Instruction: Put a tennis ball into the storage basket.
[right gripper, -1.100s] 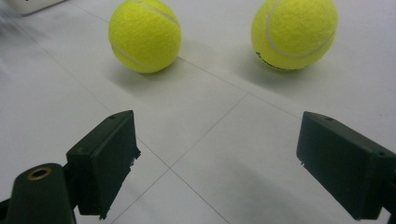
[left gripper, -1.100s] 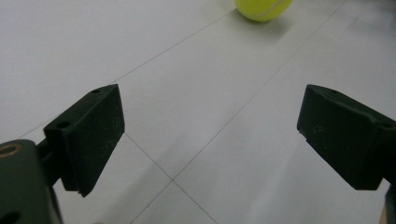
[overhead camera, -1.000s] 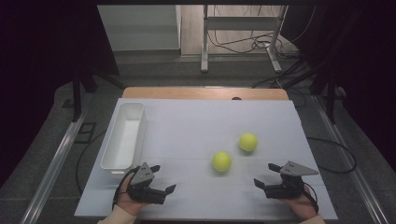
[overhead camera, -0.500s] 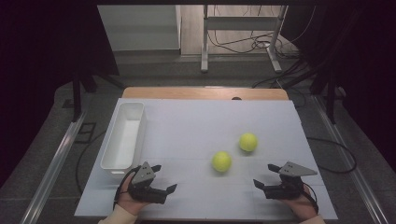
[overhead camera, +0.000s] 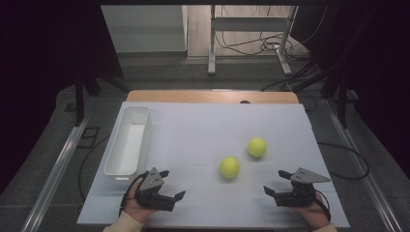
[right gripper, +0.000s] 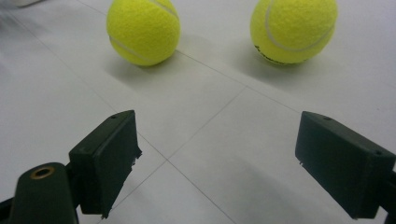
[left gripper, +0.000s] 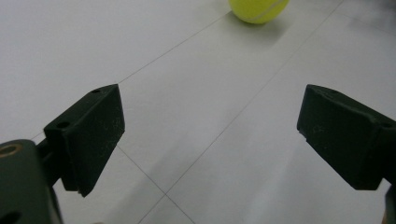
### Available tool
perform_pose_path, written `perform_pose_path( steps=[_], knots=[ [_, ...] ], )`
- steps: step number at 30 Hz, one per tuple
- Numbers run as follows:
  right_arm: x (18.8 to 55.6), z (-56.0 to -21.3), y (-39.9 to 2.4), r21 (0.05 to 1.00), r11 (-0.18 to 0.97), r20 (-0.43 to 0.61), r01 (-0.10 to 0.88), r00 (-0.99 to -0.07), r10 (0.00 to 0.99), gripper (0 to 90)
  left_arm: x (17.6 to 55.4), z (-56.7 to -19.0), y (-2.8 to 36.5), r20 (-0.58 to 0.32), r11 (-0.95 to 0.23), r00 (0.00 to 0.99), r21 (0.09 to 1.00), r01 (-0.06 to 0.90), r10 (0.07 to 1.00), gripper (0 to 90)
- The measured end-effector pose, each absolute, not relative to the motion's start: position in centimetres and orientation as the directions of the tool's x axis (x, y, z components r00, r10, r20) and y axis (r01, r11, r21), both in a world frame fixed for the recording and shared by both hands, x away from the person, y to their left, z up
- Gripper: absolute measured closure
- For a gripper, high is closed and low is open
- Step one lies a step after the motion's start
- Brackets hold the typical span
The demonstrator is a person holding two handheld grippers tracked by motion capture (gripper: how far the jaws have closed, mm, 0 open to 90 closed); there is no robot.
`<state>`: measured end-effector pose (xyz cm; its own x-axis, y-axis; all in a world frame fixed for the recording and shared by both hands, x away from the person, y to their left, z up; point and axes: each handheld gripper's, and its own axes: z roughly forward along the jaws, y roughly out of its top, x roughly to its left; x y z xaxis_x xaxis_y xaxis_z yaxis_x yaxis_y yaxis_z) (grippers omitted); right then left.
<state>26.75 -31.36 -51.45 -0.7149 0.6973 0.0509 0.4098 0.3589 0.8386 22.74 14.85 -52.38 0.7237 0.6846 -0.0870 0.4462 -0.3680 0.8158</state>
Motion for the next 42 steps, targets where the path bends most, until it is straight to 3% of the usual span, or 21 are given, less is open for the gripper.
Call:
perform_pose_path(
  steps=[42],
  knots=[
    [26.8, -51.5, -31.2, 0.841, 0.371, 0.036, 0.395, -0.724, 0.689, 14.2, 25.0, -50.1, 12.6, -0.098, -0.388, 0.73, 0.795, 0.466, 0.676, 8.4]
  ],
)
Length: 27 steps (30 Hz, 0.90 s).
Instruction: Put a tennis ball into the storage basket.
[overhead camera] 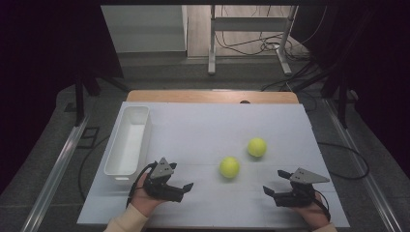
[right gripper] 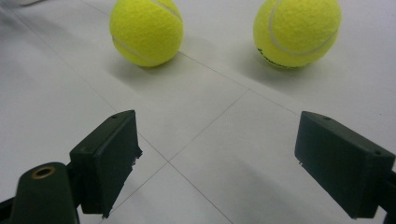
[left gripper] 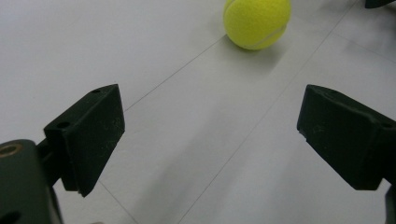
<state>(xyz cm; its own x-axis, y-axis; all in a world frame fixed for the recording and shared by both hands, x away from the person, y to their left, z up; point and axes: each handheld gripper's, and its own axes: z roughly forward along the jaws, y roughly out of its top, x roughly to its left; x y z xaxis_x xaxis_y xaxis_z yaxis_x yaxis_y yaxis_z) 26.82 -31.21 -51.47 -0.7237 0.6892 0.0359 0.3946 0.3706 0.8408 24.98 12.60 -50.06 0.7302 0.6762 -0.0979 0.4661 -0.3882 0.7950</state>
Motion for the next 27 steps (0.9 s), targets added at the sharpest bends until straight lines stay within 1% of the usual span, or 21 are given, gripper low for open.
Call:
perform_pose_path(
  steps=[9, 17, 27],
  knots=[
    [26.9, -51.5, -31.2, 0.841, 0.37, 0.036, 0.394, -0.724, 0.689, 14.2, 25.6, -49.8, 11.4, -0.105, -0.395, 0.745, 0.795, 0.461, 0.659, 8.4],
    [26.9, -51.6, -31.1, 0.84, 0.374, 0.032, 0.394, -0.723, 0.691, 14.2, 26.1, -49.6, 9.8, -0.08, -0.43, 0.767, 0.789, 0.439, 0.636, 8.4],
    [26.9, -51.6, -31.1, 0.835, 0.381, 0.024, 0.397, -0.718, 0.695, 14.3, 26.6, -49.3, 9.1, -0.091, -0.435, 0.781, 0.788, 0.436, 0.618, 8.4]
  ],
)
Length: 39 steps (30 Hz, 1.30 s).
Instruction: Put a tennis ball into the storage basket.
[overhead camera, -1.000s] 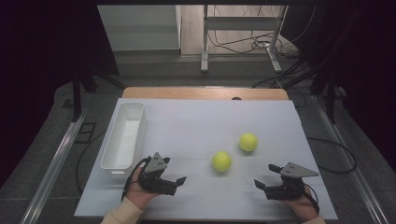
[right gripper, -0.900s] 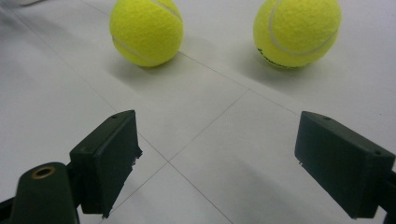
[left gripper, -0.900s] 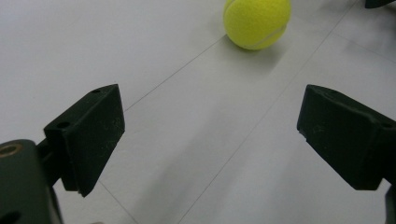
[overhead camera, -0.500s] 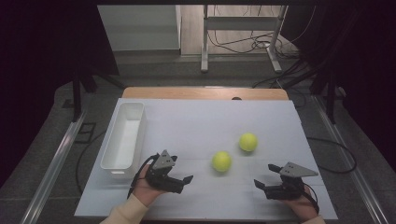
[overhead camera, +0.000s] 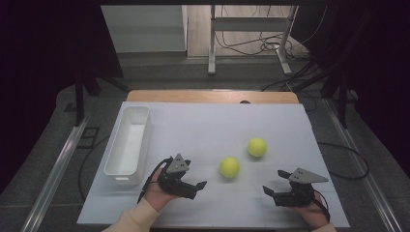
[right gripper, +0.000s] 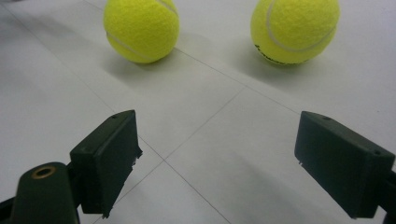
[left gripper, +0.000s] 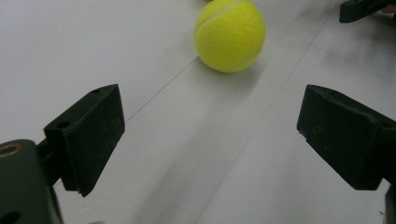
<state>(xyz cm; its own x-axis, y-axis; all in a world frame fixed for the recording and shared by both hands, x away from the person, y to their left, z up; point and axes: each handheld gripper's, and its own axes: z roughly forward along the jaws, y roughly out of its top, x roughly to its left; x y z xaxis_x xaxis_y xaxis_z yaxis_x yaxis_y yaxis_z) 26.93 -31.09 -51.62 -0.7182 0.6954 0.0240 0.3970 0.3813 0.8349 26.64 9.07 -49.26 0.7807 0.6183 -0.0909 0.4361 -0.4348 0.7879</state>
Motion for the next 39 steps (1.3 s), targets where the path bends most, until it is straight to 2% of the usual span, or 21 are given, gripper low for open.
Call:
perform_pose_path(
  steps=[39],
  knots=[
    [26.9, -51.7, -31.1, 0.831, 0.392, 0.012, 0.394, -0.718, 0.696, 14.4, 28.9, -49.0, 5.7, -0.117, -0.455, 0.807, 0.775, 0.438, 0.578, 8.6]
  ],
)
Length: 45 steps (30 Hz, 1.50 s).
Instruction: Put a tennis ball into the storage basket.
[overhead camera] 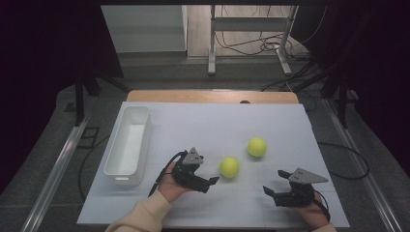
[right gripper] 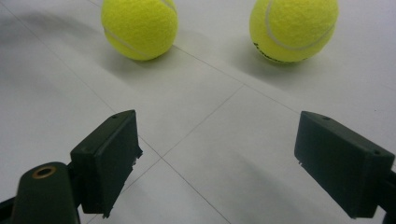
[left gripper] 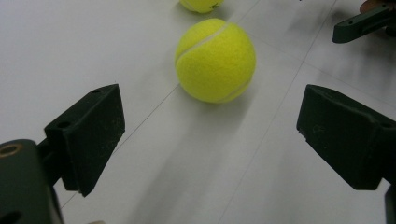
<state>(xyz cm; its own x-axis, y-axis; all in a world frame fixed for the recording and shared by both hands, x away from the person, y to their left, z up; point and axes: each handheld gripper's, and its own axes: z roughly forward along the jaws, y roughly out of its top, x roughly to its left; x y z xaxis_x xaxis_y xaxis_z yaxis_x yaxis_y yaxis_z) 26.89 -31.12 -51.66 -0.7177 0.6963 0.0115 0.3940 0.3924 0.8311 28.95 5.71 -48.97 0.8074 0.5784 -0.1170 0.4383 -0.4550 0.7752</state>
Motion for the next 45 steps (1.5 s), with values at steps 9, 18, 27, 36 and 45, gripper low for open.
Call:
perform_pose_path(
  steps=[9, 18, 27, 36, 45],
  knots=[
    [26.9, -51.7, -31.1, 0.831, 0.393, 0.013, 0.394, -0.719, 0.695, 14.4, 29.5, -49.1, 4.9, -0.117, -0.466, 0.813, 0.769, 0.437, 0.57, 8.6],
    [26.9, -51.7, -31.2, 0.831, 0.391, 0.014, 0.396, -0.718, 0.696, 14.5, 30.0, -49.1, 4.0, -0.12, -0.473, 0.82, 0.766, 0.435, 0.56, 8.6],
    [26.9, -51.7, -31.2, 0.831, 0.392, 0.014, 0.395, -0.718, 0.696, 14.5, 30.4, -49.2, 3.2, -0.121, -0.485, 0.828, 0.76, 0.432, 0.547, 8.6],
    [26.9, -51.7, -31.2, 0.832, 0.388, 0.017, 0.397, -0.718, 0.696, 14.6, 30.7, -49.1, 2.1, -0.122, -0.493, 0.84, 0.761, 0.421, 0.529, 8.6],
    [26.9, -51.7, -31.2, 0.831, 0.392, 0.014, 0.394, -0.72, 0.693, 14.6, 31.0, -49.1, 1.1, -0.123, -0.505, 0.85, 0.758, 0.414, 0.512, 8.6]
  ],
)
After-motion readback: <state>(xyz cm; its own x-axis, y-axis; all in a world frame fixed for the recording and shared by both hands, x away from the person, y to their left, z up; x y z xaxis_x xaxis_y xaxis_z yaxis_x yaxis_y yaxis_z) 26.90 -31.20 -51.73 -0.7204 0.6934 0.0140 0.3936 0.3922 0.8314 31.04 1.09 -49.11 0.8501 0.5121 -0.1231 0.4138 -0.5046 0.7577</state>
